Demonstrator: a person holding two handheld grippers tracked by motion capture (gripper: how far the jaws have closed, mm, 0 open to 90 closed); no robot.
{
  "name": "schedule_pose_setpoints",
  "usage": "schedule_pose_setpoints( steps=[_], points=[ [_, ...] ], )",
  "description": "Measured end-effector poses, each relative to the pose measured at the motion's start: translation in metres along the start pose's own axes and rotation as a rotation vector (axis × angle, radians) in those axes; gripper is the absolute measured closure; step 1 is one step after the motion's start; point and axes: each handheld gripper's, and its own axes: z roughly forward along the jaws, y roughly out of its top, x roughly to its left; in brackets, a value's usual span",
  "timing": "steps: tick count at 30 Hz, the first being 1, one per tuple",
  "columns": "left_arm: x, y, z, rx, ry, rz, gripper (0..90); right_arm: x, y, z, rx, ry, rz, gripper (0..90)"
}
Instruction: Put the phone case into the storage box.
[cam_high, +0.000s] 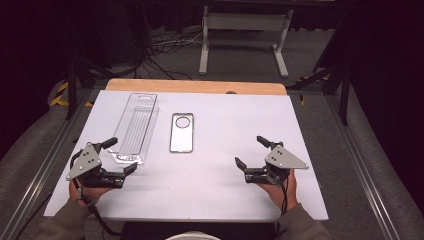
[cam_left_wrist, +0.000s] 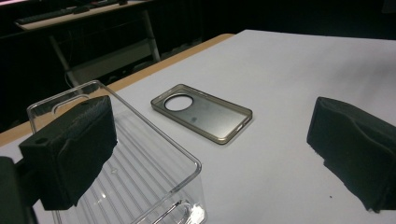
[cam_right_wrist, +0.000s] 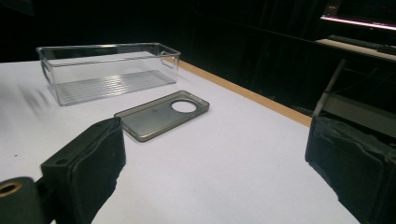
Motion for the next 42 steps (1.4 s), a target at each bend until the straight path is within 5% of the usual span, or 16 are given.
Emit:
schedule_pose_setpoints(
  steps=[9, 19, 32, 37, 42],
  points=[
    [-0.002, -0.002, 0.003, 0.020, -0.029, 0.007, 2.4, 0.004, 0.000, 0.002, 0.032, 0.014, -0.034, 11.1],
    [0.000, -0.007, -0.002, 0.010, -0.003, -0.017, 2.2, 0.001, -0.001, 0.016, 0.108, 0.045, -0.038, 18.1],
    [0.000, -0.010, -0.007, 0.017, 0.007, -0.025, 2.4, -0.001, 0.015, 0.031, 0.052, 0.050, -0.045, 13.3],
    [0.003, -0.012, -0.006, 0.033, 0.001, -0.035, 2.4, -0.010, 0.025, 0.046, 0.076, 0.058, -0.034, 9.4],
    [0.003, -0.013, -0.005, 0.038, -0.008, -0.046, 2.5, -0.021, 0.036, 0.074, 0.156, 0.070, -0.001, 10.1]
  ],
)
